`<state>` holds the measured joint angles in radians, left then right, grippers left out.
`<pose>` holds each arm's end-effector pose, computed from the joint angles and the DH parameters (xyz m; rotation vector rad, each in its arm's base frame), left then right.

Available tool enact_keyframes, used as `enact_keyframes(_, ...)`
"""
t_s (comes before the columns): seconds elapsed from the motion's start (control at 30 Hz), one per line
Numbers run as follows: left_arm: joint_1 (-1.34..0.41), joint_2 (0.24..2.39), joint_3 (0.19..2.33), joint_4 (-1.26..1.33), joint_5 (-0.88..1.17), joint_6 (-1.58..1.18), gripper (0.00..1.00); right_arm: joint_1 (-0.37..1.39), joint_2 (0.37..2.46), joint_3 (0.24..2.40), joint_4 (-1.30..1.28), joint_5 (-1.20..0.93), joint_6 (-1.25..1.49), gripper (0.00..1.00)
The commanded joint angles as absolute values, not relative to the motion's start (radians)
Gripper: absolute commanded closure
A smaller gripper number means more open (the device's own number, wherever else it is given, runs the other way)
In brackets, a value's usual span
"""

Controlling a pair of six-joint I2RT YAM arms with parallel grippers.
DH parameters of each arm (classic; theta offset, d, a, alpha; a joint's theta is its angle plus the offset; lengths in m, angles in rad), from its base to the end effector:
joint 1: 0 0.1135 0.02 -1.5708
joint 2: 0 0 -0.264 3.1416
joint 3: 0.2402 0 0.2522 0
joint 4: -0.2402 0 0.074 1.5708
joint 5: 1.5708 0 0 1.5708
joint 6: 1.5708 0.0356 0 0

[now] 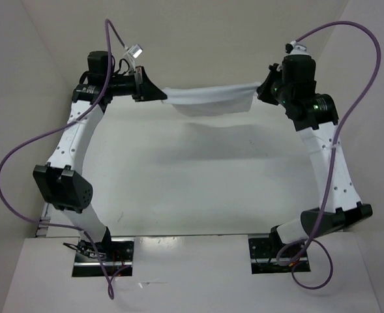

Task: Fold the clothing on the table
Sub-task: Flatten the skirt out

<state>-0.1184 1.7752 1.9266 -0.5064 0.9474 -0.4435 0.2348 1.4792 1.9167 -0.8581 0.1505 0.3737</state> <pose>0.3894 -0.0754 0.4353 0.3539 1.9442 -1.2759 0.2852 0.0627 0.4899 0.2354 1.9806 0.2435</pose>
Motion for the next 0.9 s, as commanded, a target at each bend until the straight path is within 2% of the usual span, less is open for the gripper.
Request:
enact_keyframes(0.0,-0.091,1.583,1.777,-0.426,0.994,-0.417,1.00,0.218,1.296,1.873,-0.903,0.140,0.295,1.00)
enact_keyframes(0.2,-0.091,1.393,1.634,-0.426,0.991,-0.417,1.00,0.218,1.177,1.757,-0.948,0.063,0.284,1.00)
enact_keyframes(0.4,-0.091,1.495,1.646,-0.426,0.942,-0.426,1.00,0.218,1.252,1.695,-0.865,0.054,0.324,1.00)
enact_keyframes(0.53,-0.091,1.681,1.760,-0.426,0.933,-0.426,1.00,0.196,1.397,1.713,-0.796,0.011,0.333,1.00)
enact_keyframes(0.67,-0.091,1.837,1.943,-0.471,0.943,-0.426,1.00,0.169,1.515,1.871,-0.775,-0.009,0.333,1.00)
enact_keyframes(0.7,-0.091,1.877,2.047,-0.494,0.943,-0.426,1.00,0.160,1.547,1.909,-0.775,-0.009,0.324,1.00)
enact_keyframes(0.8,-0.091,1.890,2.164,-0.514,0.943,-0.436,1.00,0.160,1.575,2.037,-0.785,-0.009,0.311,1.00)
enact_keyframes(0.87,-0.081,1.875,2.168,-0.514,0.943,-0.436,1.00,0.160,1.575,2.069,-0.804,-0.021,0.302,1.00)
